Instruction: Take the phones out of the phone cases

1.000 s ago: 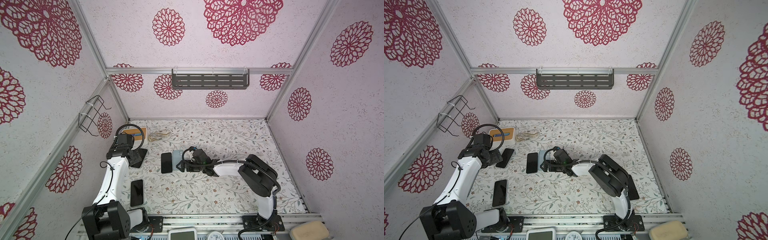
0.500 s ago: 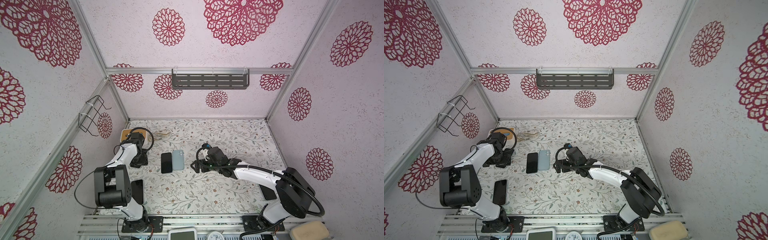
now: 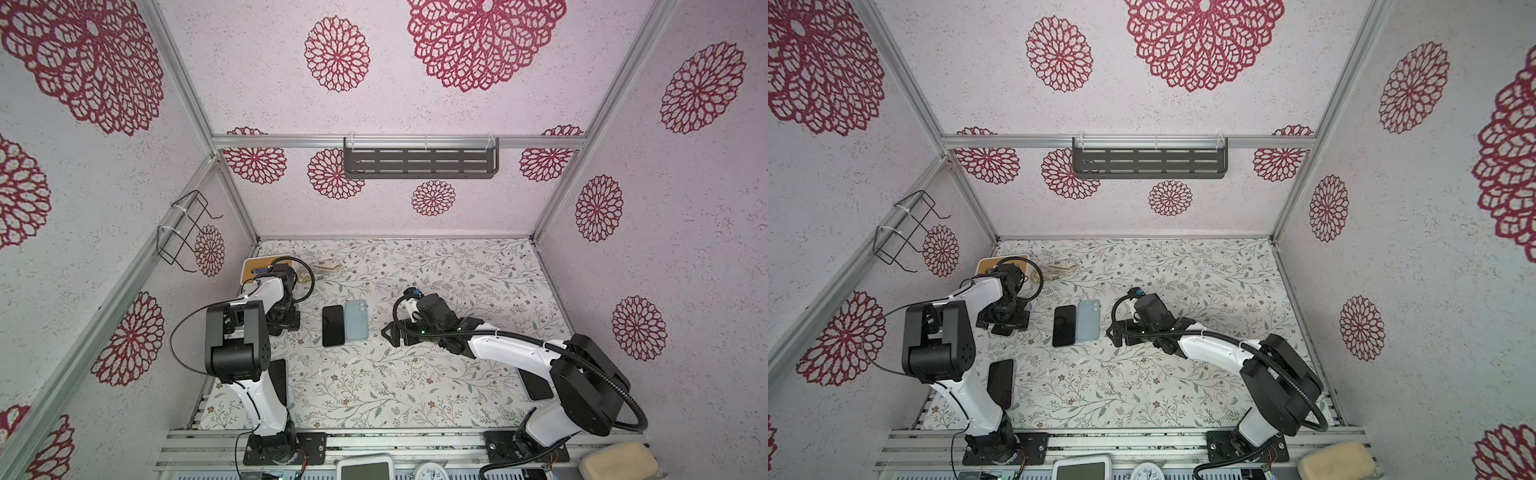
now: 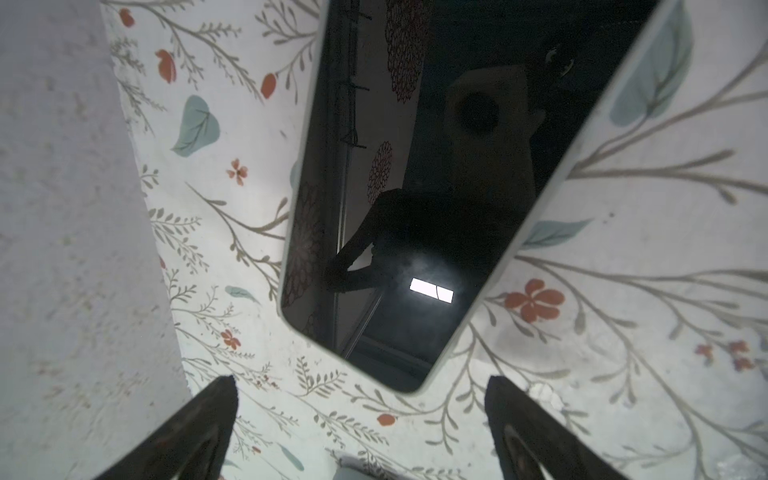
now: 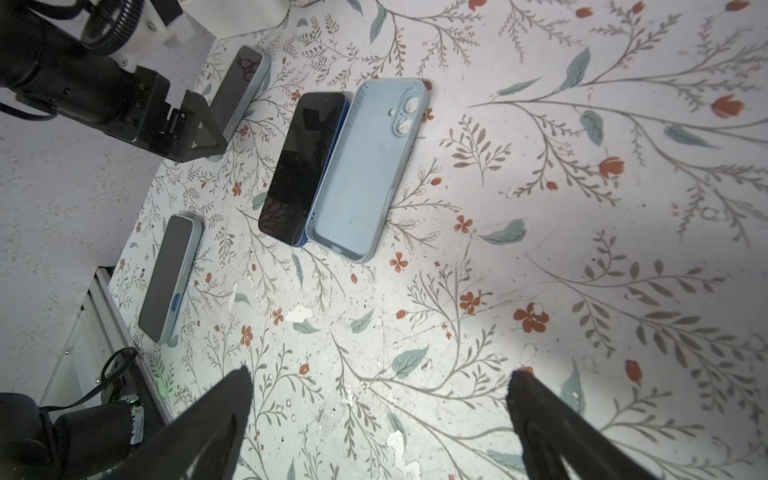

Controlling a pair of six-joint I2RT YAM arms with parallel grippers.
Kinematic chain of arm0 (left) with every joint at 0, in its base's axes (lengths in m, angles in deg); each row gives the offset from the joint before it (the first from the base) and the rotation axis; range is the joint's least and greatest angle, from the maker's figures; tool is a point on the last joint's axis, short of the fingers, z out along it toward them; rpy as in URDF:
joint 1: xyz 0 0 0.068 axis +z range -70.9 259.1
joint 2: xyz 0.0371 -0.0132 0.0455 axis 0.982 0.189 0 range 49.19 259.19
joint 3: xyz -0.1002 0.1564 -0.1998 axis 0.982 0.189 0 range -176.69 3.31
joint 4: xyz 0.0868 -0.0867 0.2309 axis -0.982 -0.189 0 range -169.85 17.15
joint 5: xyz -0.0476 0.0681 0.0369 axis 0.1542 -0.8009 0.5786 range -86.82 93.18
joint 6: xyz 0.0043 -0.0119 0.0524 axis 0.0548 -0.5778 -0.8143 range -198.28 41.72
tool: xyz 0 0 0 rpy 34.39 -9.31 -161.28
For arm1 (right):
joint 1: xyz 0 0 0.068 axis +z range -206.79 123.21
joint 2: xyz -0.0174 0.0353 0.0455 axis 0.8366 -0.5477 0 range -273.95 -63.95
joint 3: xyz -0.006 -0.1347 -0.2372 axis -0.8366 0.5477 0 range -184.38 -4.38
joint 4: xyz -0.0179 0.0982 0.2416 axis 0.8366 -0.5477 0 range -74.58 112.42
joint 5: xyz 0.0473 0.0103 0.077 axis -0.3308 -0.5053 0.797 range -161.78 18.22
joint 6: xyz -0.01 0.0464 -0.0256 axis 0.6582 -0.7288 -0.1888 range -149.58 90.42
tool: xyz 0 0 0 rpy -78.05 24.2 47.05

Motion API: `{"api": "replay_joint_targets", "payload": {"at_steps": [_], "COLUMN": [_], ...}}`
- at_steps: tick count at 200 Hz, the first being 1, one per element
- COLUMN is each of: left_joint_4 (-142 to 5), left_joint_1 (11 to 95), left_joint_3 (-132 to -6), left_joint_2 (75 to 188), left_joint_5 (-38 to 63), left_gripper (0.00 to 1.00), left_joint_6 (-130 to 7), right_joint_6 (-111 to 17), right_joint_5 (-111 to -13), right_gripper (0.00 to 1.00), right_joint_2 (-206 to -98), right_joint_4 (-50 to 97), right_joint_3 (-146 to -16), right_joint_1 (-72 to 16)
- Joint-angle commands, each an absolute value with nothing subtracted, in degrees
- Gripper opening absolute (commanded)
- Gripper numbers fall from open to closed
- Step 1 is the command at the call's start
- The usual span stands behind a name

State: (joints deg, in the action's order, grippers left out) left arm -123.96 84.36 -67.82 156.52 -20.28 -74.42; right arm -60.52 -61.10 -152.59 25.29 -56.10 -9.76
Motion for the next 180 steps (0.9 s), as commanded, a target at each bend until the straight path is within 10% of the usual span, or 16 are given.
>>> {"api": "replay_joint_targets", "payload": {"at_steps": [1,180], "left_joint_4": [-121.9,-112.7], "left_joint_1": [85.2,94.4], "left_joint_3": [-70.6,-75.3], "left_joint_2": [159.2,164.2], "left_joint_5": [-20.6,2.1], "left_gripper": [0.97,0.87], "left_joint_6": [-76.3,-80.3], "right_joint_6": [-59.4,-60.9], "right_joint_5": [-60.0,-60.9], "right_gripper": [0.99,0.99], "right_joint_2": [-152.1,-152.7], "right_joint_4": [27.3,29.6], "right_joint_3": [-57.6,-57.5], "right_joint_1": [-10.2,-10.3]}}
